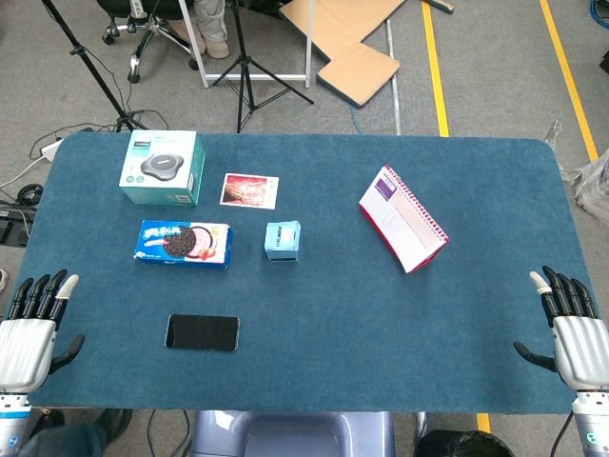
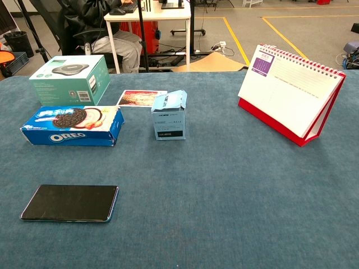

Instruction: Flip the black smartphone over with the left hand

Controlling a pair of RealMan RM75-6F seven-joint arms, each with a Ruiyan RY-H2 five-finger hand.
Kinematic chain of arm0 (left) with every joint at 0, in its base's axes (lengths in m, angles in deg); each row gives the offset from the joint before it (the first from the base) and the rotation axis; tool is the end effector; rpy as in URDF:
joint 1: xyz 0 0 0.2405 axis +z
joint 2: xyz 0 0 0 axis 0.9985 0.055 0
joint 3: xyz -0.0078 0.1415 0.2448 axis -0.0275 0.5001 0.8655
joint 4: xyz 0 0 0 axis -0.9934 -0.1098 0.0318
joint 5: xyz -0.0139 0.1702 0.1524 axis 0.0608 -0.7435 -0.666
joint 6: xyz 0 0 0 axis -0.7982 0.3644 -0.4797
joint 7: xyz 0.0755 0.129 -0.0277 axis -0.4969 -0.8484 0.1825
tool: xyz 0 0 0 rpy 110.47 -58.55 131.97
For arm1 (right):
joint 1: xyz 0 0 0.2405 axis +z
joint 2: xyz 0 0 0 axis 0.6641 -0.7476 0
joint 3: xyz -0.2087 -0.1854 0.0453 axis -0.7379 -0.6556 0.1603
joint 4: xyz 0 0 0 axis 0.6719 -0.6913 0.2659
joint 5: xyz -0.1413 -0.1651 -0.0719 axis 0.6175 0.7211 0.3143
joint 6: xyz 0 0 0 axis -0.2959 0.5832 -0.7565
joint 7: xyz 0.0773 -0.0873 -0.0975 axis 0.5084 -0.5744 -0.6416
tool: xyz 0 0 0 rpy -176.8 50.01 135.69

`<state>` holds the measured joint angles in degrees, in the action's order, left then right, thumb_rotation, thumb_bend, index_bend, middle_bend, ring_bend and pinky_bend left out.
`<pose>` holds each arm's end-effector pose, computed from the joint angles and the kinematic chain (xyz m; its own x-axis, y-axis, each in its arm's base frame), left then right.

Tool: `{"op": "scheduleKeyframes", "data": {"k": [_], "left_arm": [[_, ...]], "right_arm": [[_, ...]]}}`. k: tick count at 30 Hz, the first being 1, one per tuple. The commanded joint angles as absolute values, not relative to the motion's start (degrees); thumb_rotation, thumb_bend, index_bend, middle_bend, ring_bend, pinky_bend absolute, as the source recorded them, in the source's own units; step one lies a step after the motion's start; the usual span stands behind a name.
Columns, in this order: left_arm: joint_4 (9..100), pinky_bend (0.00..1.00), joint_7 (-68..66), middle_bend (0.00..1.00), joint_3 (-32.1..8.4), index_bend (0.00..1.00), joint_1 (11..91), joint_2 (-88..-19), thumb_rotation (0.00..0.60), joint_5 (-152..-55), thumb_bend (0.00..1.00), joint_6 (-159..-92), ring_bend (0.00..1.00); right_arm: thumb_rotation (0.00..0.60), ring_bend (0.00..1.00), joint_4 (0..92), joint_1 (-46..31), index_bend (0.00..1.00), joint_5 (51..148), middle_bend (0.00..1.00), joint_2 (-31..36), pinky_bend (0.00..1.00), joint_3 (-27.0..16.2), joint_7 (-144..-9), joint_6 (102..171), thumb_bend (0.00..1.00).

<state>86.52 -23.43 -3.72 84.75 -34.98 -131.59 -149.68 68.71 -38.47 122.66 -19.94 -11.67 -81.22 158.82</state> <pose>-0.2943 0.1631 0.1308 0.5457 0.0120 0.8379 0.8378 -0.0279 -0.5453 -0.3303 -0.1859 0.1704 0.4222 0.0254 0.9062 -0.9065 0.0098 0.4221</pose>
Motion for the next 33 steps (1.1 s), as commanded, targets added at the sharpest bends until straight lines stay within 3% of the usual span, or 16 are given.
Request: {"op": "scheduleKeyframes", "data": {"k": [1, 8, 10, 14, 20, 25, 33], "left_arm": [[86.41, 0.0, -23.51, 0.0, -3.69, 0.0, 84.77, -35.02, 0.6, -131.59, 0.31, -149.63, 0.0], [87.04, 0.0, -26.08, 0.0, -3.45, 0.0, 84.27, -35.79, 0.6, -130.88, 0.31, -148.02, 0.0], [88.72, 0.0, -29.12, 0.0, -3.12, 0.0, 83.28, -35.95, 0.6, -130.25, 0.31, -145.63, 0.0], [94.83, 0.0, -46.4, 0.0, -3.54, 0.0, 77.51, -40.29, 0.6, -124.19, 0.31, -134.68, 0.0], [98.91, 0.0, -61.94, 0.0, -4.48, 0.0, 71.55, -47.94, 0.6, -111.36, 0.31, -127.33, 0.0], [97.44, 0.0, -66.77, 0.0, -5.59, 0.0, 66.8, -54.51, 0.6, -101.43, 0.31, -124.83, 0.0], [94.03, 0.0, -67.36, 0.05, -7.26, 0.0, 62.28, -60.83, 0.6, -95.74, 0.31, -126.08, 0.0]], "right_arm": [[0.6, 0.0, 68.71, -38.43, 0.08, 122.64, 0.0, -19.85, 0.0, -11.7, -81.41, 158.69, 0.0], [0.6, 0.0, 69.37, -38.41, 0.08, 123.18, 0.0, -19.81, 0.0, -11.91, -82.29, 158.78, 0.0], [0.6, 0.0, 69.51, -38.48, 0.08, 123.22, 0.0, -19.86, 0.0, -11.88, -82.47, 158.99, 0.0], [0.6, 0.0, 69.57, -38.4, 0.08, 122.59, 0.0, -20.09, 0.0, -11.56, -81.96, 158.78, 0.0], [0.6, 0.0, 69.1, -38.29, 0.08, 122.14, 0.0, -20.04, 0.0, -11.52, -82.1, 158.33, 0.0], [0.6, 0.0, 68.92, -38.41, 0.08, 121.56, 0.0, -20.1, 0.0, -11.29, -82.11, 158.46, 0.0], [0.6, 0.0, 68.89, -38.36, 0.08, 121.35, 0.0, -19.85, 0.0, -11.36, -83.01, 158.22, 0.0]]}}
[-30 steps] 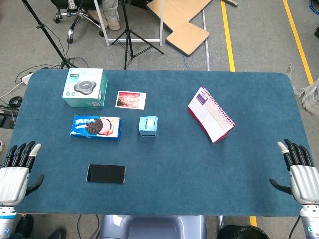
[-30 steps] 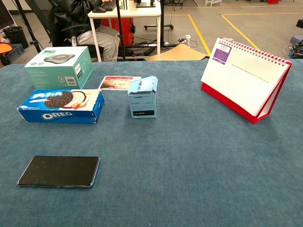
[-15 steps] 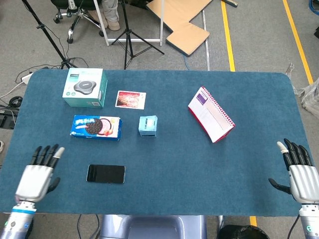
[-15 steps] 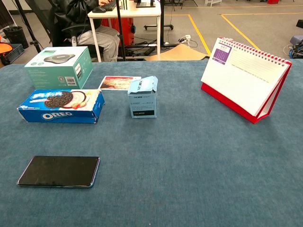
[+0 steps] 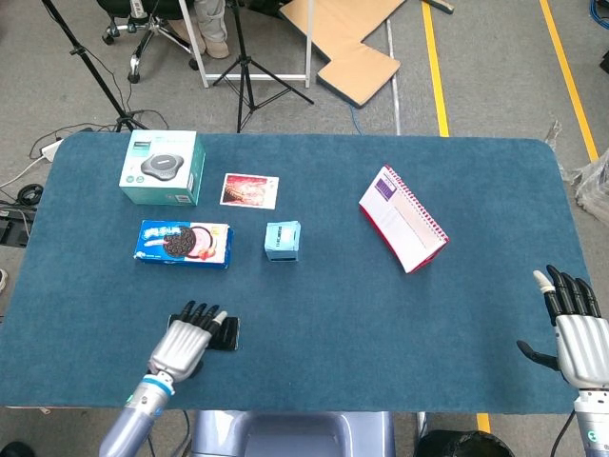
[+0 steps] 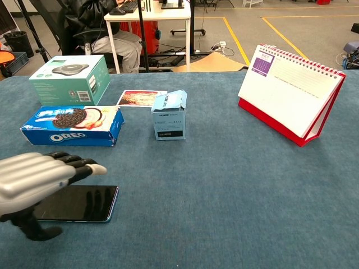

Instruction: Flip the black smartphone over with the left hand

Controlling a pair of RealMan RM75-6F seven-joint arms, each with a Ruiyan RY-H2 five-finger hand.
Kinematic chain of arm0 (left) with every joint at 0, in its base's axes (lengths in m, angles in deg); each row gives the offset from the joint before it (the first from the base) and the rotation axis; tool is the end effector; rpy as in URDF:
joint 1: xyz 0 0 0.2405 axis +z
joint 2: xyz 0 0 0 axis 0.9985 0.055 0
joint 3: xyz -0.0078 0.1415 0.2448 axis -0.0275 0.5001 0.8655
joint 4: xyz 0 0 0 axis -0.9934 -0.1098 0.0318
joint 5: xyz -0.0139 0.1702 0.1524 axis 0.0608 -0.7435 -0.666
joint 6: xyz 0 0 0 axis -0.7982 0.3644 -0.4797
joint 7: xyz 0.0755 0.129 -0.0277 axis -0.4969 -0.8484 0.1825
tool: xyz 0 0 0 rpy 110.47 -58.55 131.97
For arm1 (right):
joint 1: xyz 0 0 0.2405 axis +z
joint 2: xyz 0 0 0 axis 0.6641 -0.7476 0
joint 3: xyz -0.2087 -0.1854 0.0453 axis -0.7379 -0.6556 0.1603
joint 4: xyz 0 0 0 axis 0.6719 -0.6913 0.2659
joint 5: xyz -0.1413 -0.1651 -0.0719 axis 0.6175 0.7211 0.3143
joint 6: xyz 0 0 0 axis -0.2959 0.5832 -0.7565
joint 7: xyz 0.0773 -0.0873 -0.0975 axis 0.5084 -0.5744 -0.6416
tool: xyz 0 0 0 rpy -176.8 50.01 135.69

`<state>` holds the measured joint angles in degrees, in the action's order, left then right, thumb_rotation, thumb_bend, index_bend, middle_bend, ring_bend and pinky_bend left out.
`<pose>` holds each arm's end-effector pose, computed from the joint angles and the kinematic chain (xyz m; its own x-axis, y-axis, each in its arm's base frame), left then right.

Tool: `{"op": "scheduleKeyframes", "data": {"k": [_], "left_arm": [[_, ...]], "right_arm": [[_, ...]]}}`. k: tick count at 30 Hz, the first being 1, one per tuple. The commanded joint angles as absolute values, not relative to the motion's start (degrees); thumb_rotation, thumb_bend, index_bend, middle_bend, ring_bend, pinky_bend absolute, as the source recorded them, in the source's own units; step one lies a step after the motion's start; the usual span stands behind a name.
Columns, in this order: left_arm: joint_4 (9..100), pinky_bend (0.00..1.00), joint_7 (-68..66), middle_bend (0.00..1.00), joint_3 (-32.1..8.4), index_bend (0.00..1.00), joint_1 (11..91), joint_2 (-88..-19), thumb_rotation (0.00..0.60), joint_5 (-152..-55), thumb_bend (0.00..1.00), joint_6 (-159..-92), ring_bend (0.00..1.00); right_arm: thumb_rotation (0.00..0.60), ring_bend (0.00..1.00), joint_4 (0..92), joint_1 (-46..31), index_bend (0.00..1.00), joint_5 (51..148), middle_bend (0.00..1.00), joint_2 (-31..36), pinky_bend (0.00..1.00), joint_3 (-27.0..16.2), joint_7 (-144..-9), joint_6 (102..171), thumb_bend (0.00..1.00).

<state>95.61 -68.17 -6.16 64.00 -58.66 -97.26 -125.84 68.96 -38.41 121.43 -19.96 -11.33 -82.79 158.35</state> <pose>-0.1752 0.2097 -0.0502 0.6899 0.4051 0.5999 0.7238 -0.3935 -0.5668 -0.3321 -0.1875 0.1710 0.4416 0.0213 0.8970 -0.8971 0.0294 0.4409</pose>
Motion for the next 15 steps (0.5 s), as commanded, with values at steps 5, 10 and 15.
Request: {"op": "scheduleKeyframes", "data": {"k": [5, 10, 15], "left_arm": [[92.39, 0.0, -68.18, 0.13, -6.96, 0.03, 60.21, -62.13, 0.6, -93.48, 0.31, -127.39, 0.0], [91.36, 0.0, -66.29, 0.17, -6.9, 0.05, 58.94, -62.5, 0.6, -91.49, 0.31, -127.84, 0.0], [90.36, 0.0, -61.71, 0.18, -6.91, 0.05, 58.01, -62.3, 0.6, -90.32, 0.31, -126.63, 0.0]], "right_arm": [[0.6, 0.0, 68.72, -38.31, 0.08, 120.97, 0.0, -19.71, 0.0, -11.26, -83.23, 158.03, 0.0], [0.6, 0.0, 68.61, -38.23, 0.08, 120.72, 0.0, -19.67, 0.0, -11.21, -83.29, 157.8, 0.0], [0.6, 0.0, 68.58, -38.19, 0.08, 120.53, 0.0, -19.62, 0.0, -11.21, -83.48, 157.62, 0.0]]}}
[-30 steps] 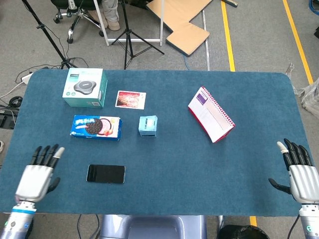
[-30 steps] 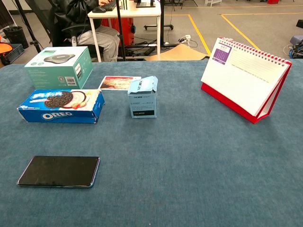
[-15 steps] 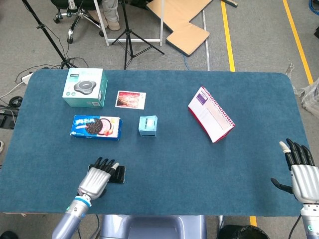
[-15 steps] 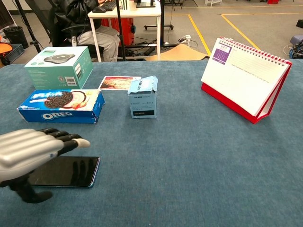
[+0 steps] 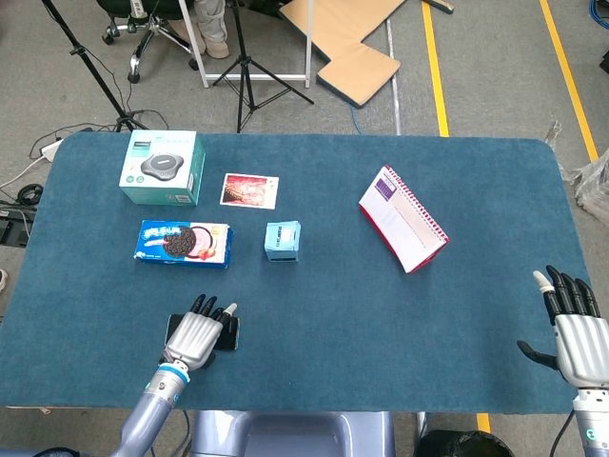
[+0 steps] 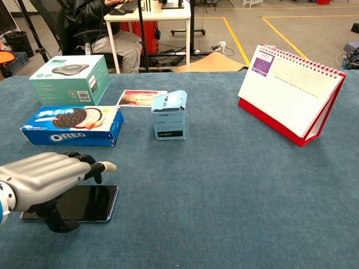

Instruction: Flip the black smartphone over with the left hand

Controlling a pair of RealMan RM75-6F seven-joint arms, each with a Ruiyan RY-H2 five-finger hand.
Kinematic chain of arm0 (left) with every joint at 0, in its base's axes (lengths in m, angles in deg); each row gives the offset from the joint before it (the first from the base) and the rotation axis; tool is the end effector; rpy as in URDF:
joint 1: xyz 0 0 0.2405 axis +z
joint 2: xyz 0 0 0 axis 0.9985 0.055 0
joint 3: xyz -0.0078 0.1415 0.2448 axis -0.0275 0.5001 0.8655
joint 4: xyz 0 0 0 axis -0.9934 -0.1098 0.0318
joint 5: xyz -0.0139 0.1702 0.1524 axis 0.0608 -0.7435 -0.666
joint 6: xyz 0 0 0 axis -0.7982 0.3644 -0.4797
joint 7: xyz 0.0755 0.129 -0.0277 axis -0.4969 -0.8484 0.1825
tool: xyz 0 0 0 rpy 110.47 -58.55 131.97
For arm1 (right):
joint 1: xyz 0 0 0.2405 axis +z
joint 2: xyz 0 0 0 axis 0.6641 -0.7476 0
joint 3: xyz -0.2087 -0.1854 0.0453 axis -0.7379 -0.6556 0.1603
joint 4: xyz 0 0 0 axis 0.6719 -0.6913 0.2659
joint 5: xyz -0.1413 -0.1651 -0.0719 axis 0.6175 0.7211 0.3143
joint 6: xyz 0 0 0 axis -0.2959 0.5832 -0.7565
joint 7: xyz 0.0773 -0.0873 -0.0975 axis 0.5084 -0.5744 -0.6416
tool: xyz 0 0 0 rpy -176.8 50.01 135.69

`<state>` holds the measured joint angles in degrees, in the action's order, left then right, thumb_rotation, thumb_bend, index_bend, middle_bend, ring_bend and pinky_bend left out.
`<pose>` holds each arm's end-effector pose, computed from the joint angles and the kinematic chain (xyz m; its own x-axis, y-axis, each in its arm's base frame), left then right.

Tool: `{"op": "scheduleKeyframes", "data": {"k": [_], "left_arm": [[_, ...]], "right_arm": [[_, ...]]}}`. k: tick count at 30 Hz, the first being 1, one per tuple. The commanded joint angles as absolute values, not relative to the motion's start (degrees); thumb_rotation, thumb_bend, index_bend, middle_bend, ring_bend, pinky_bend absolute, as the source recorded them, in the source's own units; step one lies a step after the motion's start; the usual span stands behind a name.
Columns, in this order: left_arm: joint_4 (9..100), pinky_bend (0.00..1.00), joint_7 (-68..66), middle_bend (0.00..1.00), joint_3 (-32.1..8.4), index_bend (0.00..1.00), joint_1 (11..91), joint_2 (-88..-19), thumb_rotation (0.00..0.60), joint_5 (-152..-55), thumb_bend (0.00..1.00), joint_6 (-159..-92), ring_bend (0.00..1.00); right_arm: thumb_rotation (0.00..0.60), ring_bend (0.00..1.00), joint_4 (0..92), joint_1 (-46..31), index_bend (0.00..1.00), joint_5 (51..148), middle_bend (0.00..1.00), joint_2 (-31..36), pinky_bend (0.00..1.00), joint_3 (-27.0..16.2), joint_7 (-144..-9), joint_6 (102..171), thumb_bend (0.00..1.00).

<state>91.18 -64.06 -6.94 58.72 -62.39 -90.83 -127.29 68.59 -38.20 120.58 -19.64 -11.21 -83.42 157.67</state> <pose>-0.1724 0.2295 -0.0694 0.6412 0.4475 0.6234 0.7669 -0.3450 -0.5412 -0.3350 -0.1892 0.1692 0.4506 0.0116 0.8926 -0.8922 0.0403 0.4499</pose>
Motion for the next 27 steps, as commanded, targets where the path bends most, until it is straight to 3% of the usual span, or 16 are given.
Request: {"op": "scheduleKeyframes", "data": {"k": [1, 20, 27], "left_arm": [[89.93, 0.0, -61.27, 0.18, -6.69, 0.05, 57.82, -62.38, 0.6, -90.69, 0.31, -126.68, 0.0], [85.92, 0.0, -57.67, 0.19, -4.23, 0.07, 55.2, -66.11, 0.6, -90.75, 0.31, -128.77, 0.0], [84.03, 0.0, -57.06, 0.22, -3.11, 0.22, 54.84, -67.92, 0.6, -91.61, 0.31, -129.63, 0.0]], "right_arm": [[0.6, 0.0, 68.58, -38.19, 0.08, 120.49, 0.0, -19.6, 0.0, -11.22, -83.53, 157.59, 0.0], [0.6, 0.0, 68.34, -38.04, 0.08, 119.89, 0.0, -19.59, 0.0, -11.12, -83.4, 157.07, 0.0], [0.6, 0.0, 68.31, -38.01, 0.08, 119.86, 0.0, -19.56, 0.0, -11.15, -83.46, 156.97, 0.0]]}}
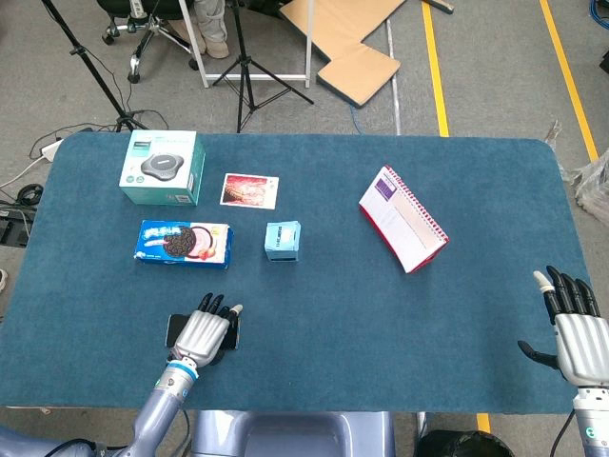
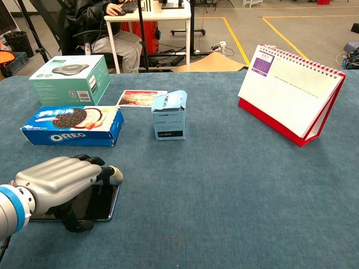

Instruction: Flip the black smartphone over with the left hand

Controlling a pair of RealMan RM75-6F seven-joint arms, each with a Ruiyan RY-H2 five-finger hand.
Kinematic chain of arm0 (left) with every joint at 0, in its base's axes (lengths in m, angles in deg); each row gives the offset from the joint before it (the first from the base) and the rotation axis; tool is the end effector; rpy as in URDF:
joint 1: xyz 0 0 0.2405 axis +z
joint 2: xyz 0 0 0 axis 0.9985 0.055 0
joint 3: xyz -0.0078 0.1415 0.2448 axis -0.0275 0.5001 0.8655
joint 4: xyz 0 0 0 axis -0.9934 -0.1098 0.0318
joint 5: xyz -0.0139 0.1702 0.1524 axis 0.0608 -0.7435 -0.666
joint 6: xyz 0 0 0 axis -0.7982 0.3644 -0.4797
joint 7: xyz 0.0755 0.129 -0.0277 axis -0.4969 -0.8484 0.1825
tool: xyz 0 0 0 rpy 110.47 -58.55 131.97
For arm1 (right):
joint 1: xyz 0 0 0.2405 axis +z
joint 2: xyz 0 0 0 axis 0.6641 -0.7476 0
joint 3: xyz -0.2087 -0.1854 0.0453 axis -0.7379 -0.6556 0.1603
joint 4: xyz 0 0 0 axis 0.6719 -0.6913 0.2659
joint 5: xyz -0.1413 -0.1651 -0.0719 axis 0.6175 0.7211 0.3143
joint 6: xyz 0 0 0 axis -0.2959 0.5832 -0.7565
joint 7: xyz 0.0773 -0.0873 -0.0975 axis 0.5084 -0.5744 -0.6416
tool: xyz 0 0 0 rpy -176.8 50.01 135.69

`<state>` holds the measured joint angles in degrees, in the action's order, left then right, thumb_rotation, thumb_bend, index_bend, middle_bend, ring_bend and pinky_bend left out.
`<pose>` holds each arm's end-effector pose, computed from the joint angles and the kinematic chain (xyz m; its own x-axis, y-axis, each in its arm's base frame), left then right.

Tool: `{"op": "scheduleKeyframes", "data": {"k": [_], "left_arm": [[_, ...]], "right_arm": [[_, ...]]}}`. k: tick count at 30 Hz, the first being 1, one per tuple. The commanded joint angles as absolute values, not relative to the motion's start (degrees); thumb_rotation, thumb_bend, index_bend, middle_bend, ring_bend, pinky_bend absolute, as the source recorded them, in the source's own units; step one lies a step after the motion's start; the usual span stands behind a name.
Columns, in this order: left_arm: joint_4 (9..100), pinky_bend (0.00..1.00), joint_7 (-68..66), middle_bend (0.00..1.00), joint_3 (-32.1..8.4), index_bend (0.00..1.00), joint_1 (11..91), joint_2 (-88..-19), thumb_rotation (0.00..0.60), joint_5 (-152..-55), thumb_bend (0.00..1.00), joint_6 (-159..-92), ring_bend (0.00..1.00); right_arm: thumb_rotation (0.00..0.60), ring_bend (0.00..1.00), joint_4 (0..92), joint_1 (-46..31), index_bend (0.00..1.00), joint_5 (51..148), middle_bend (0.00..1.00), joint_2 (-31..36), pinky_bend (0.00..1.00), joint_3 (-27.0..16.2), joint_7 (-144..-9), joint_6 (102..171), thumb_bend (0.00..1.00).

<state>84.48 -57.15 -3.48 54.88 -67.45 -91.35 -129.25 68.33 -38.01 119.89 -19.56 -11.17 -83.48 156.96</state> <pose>-0.1721 0.2315 -0.0973 0.6165 0.4485 0.6472 0.7873 -0.3452 -0.5109 -0.3375 -0.1905 0.1682 0.4528 0.0005 0.8916 -0.8906 0.0485 0.4523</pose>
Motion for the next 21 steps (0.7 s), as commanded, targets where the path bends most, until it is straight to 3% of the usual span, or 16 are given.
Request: {"op": "scheduleKeyframes", "data": {"k": [1, 12, 21], "left_arm": [[83.79, 0.0, -57.06, 0.23, -2.97, 0.22, 54.85, -68.15, 0.6, -91.72, 0.31, -129.9, 0.0], [86.56, 0.0, -50.41, 0.28, -3.57, 0.27, 55.61, -66.26, 0.6, -96.97, 0.31, -131.84, 0.0], [89.98, 0.0, -31.17, 0.28, -6.77, 0.27, 57.8, -61.62, 0.6, -107.2, 0.31, -131.9, 0.0]], "right_arm": [[0.6, 0.0, 68.29, -38.01, 0.08, 119.84, 0.0, -19.56, 0.0, -11.15, -83.41, 156.96, 0.0], [0.6, 0.0, 68.21, -37.99, 0.08, 119.87, 0.0, -19.64, 0.0, -11.13, -82.97, 156.94, 0.0], [0.6, 0.0, 68.34, -37.97, 0.08, 119.85, 0.0, -19.6, 0.0, -11.2, -83.32, 156.86, 0.0]]}}
